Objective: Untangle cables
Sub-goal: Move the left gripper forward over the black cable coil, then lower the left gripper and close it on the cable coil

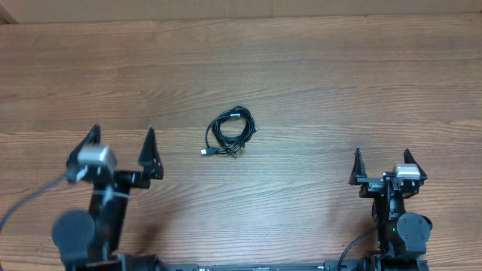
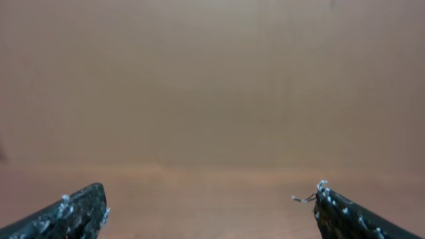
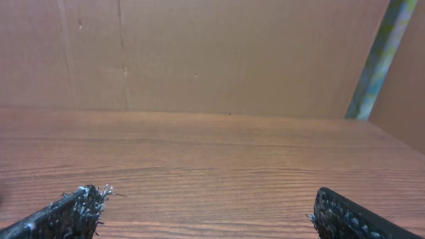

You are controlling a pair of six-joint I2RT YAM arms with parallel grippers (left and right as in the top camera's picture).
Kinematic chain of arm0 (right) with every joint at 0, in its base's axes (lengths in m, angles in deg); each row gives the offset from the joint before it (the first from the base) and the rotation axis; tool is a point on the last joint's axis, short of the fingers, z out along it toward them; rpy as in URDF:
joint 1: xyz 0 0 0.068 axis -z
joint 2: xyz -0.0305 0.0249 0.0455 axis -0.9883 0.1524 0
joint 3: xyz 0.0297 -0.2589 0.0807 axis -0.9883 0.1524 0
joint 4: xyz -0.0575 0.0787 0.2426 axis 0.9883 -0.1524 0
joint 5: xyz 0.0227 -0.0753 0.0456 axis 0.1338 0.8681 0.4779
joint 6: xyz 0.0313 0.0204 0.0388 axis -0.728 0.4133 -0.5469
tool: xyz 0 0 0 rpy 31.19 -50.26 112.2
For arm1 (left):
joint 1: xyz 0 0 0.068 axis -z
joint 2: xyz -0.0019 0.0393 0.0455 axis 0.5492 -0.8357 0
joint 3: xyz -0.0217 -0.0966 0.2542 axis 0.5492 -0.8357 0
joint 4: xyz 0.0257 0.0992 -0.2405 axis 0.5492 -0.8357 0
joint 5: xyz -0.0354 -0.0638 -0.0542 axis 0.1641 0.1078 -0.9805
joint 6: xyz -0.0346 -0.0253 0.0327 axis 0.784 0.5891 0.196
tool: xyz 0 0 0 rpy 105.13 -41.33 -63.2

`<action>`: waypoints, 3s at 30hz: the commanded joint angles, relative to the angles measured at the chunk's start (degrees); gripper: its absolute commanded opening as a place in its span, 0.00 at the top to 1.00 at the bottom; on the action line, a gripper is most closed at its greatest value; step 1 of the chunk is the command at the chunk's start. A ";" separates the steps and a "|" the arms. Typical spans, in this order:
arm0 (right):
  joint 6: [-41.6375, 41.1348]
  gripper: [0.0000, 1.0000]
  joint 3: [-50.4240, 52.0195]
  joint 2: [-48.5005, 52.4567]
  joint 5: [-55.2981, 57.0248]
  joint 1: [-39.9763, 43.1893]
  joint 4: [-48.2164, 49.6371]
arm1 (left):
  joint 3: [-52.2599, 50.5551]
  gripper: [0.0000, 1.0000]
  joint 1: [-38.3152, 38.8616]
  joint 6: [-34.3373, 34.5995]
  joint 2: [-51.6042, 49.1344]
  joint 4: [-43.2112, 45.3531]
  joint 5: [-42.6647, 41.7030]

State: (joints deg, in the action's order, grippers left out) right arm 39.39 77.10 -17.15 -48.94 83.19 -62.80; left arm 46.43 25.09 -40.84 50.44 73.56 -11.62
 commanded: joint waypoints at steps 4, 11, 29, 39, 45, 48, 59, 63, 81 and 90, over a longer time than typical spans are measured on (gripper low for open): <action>0.09 0.00 0.61 -0.22 0.31 0.26 0.22 | 16.92 0.00 0.44 0.90 -15.91 -12.68 -15.43; 0.09 0.00 0.61 -0.22 0.31 0.26 0.22 | 29.49 0.00 1.01 0.90 -28.63 -26.77 -26.18; 0.09 0.00 0.61 -0.22 0.31 0.26 0.22 | 29.55 0.01 3.69 14.82 -52.06 -31.63 -42.40; 0.09 0.00 0.61 -0.22 0.31 0.26 0.22 | 29.55 0.04 15.10 14.75 -63.39 -29.22 -15.37; 0.09 0.00 0.61 -0.22 0.31 0.26 0.22 | 29.55 0.24 25.38 11.52 -66.31 -22.58 16.06; 0.07 0.00 0.61 -0.22 0.31 0.26 0.22 | 29.55 0.23 29.22 11.50 -68.06 -19.76 27.28; 0.07 0.00 0.61 -0.22 0.31 0.26 0.22 | 29.55 0.36 31.39 2.99 -78.16 -12.79 31.65; 0.09 0.00 0.61 -0.22 0.31 0.26 0.22 | 29.55 0.39 31.41 2.73 -81.53 -10.75 29.14; 0.07 0.00 0.61 -0.22 0.31 0.26 0.22 | 34.27 0.96 31.28 7.06 -84.65 -19.91 24.74; 0.09 0.00 0.61 -0.22 0.31 0.26 0.20 | 41.88 0.47 31.30 54.80 -77.00 -41.86 13.81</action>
State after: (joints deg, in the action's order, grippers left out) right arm 39.39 77.10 -17.15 -48.94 83.19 -62.80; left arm 86.17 56.47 -11.97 -30.54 33.72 11.26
